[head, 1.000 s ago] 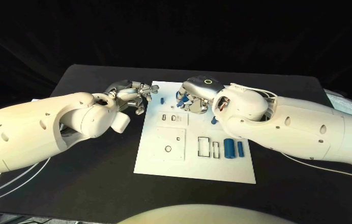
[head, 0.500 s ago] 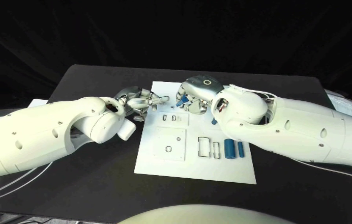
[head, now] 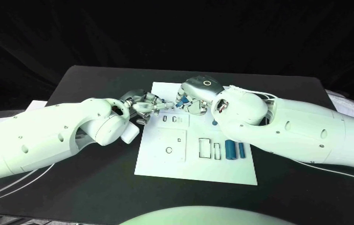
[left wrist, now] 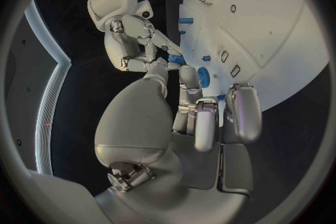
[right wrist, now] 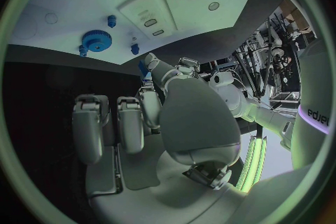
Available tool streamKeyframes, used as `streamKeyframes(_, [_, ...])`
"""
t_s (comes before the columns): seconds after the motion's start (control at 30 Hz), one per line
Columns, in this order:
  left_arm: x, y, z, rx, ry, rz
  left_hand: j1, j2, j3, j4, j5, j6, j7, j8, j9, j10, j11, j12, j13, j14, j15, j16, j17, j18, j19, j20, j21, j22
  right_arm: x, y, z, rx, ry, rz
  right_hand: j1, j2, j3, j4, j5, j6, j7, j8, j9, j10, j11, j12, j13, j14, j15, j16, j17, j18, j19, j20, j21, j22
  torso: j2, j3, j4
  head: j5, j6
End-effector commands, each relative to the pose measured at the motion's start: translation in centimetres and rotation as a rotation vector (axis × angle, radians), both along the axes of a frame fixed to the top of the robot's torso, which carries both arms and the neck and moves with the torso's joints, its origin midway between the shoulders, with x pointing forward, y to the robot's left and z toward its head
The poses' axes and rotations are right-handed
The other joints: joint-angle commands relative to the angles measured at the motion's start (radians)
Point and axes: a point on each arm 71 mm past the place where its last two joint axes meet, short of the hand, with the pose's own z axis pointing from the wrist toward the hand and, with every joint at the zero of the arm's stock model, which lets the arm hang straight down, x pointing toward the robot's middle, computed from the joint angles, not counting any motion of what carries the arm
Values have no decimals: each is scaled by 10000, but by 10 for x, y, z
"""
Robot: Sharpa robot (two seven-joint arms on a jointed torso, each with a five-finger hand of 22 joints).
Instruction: Assemble the parts on the task board
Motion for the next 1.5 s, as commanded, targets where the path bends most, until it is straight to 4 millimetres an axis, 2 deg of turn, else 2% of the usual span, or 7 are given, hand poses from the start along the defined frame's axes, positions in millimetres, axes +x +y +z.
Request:
streamKeyframes(0.03, [-1,-3,0,225,12,-163,112,16,-72,5,-44,75,16,63,-13,91,-12,84,32,1036,-86,30,2635,-135,69,-9,43,29,-1,1,1,98,-100,48,-105,45,1,56,0,62,-35,38,308,67,-20,53,205,889,-60,62,1831,-93,406,-82,62,1459,-5,-5,13,9,-12])
streamKeyframes(0.53, [-1,-5,-1,368,72,-172,547,273,-224,-99,18,93,-30,119,-34,125,-58,133,89,1036,-125,30,2635,-143,73,-48,88,92,-5,3,3,325,-174,162,-109,52,2,61,6,59,-39,38,309,68,-24,49,204,885,-62,50,1812,-97,413,-84,69,1472,-1,-3,14,5,-48])
streamKeyframes(0.97, [0,-4,-2,453,55,-104,520,376,-303,-31,30,111,-30,135,-45,169,-58,189,158,1036,-129,30,2635,-144,70,-54,94,103,-9,5,4,411,-175,310,-111,57,4,63,19,56,-42,38,309,71,-27,53,208,888,-64,58,1824,-117,460,-86,114,1557,-4,-7,3,23,-63])
streamKeyframes(1.27, [0,-4,-2,478,96,-108,491,413,-349,9,32,124,-35,145,-48,192,-61,211,181,1036,-131,30,2635,-144,68,-56,95,105,-11,5,5,487,-201,371,-111,57,4,63,19,56,-42,38,309,71,-27,53,208,888,-64,58,1824,-117,460,-86,114,1557,-5,-8,18,4,-80])
streamKeyframes(1.5, [1,-3,-2,516,149,-122,825,596,-335,-92,138,135,-87,161,-74,221,-107,226,211,1036,-163,30,2635,-145,66,-80,112,135,-13,6,7,725,-341,431,-100,65,14,57,45,53,-49,39,311,73,-34,54,213,887,-70,55,1821,-123,477,-90,129,1585,-4,-6,16,18,-91])
